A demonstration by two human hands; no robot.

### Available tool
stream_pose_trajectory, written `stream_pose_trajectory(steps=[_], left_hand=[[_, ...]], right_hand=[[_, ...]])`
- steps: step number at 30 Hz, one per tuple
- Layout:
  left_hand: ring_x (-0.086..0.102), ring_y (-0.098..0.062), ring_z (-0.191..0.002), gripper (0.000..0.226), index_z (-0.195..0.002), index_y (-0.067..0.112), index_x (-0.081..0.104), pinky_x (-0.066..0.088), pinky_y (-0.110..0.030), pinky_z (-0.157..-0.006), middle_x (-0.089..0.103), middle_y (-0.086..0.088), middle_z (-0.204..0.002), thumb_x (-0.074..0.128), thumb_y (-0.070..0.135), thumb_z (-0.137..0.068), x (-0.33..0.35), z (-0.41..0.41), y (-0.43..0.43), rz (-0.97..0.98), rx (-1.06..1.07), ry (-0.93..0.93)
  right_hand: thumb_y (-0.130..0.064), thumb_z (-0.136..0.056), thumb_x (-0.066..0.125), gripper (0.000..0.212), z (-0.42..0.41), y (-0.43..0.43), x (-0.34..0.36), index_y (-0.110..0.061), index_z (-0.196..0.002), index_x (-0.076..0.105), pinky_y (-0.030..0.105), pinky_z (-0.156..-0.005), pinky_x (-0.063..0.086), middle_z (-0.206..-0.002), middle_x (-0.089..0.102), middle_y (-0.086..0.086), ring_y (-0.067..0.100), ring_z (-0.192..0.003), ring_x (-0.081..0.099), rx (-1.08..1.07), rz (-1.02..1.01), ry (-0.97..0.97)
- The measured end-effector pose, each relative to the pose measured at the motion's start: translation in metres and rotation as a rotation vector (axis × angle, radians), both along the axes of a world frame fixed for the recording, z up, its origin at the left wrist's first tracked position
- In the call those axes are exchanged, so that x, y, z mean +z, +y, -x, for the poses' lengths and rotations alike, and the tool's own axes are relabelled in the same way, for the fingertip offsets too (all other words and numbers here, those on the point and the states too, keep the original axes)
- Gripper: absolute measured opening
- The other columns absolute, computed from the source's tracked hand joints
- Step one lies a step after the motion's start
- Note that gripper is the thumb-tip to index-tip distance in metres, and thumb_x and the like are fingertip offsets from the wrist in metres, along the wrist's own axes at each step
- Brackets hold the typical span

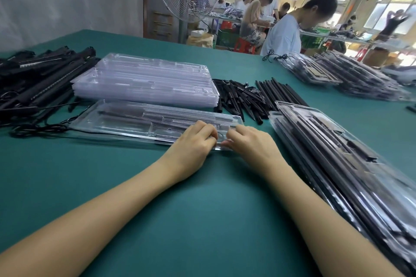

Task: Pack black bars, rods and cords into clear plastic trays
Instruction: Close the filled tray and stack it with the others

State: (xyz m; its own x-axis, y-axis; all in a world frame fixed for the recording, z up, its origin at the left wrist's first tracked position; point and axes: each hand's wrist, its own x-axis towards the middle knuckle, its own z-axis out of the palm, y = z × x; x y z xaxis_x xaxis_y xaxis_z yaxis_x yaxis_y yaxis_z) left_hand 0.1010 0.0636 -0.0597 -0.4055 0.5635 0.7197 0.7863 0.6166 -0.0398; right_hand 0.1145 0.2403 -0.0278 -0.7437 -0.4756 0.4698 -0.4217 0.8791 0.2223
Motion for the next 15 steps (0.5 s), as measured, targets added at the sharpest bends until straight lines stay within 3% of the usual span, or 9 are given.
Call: stream_pose_trajectory(steps=[2,4,8,15], left_hand=[[0.039,-0.022,-0.087,0.009,-0.075,-0.004,0.064,0.053,-0.039,-0.071,0.063,-0.015,-0.087,0.071,-0.009,-0.073,-0.001,0.0,0.0,-0.002,0.001,0.011],[0.039,-0.023,-0.086,0.009,-0.073,-0.004,0.064,0.053,-0.039,-0.07,0.064,-0.015,-0.087,0.072,-0.008,-0.073,-0.001,0.0,0.0,0.002,0.002,0.027],[0.039,-0.023,-0.084,0.012,-0.069,-0.003,0.062,0.053,-0.039,-0.068,0.064,-0.015,-0.085,0.07,-0.01,-0.072,0.0,0.0,0.001,-0.012,0.001,0.047],[0.042,-0.024,-0.09,0.013,-0.068,-0.002,0.064,0.053,-0.04,-0.07,0.067,-0.015,-0.094,0.075,-0.008,-0.068,-0.003,0.001,0.001,-0.044,0.026,0.032]], right_hand=[[-0.015,-0.073,0.075,0.014,-0.004,-0.001,-0.004,-0.009,-0.067,0.064,0.028,-0.049,0.043,-0.064,0.058,0.007,0.024,-0.055,0.059,0.107,-0.115,0.186],[-0.01,-0.076,0.063,0.01,-0.003,-0.005,-0.007,-0.011,-0.067,0.064,0.028,-0.052,0.043,-0.065,0.057,0.005,0.023,-0.058,0.058,0.159,-0.185,0.269],[-0.01,-0.081,0.039,0.027,0.0,-0.012,-0.008,-0.012,-0.07,0.064,0.028,-0.052,0.043,-0.068,0.059,0.004,0.021,-0.058,0.056,0.131,-0.288,0.297],[-0.011,-0.076,0.031,0.033,0.004,-0.018,-0.008,-0.013,-0.072,0.064,0.026,-0.051,0.038,-0.068,0.057,0.004,0.021,-0.057,0.054,0.071,-0.288,0.263]])
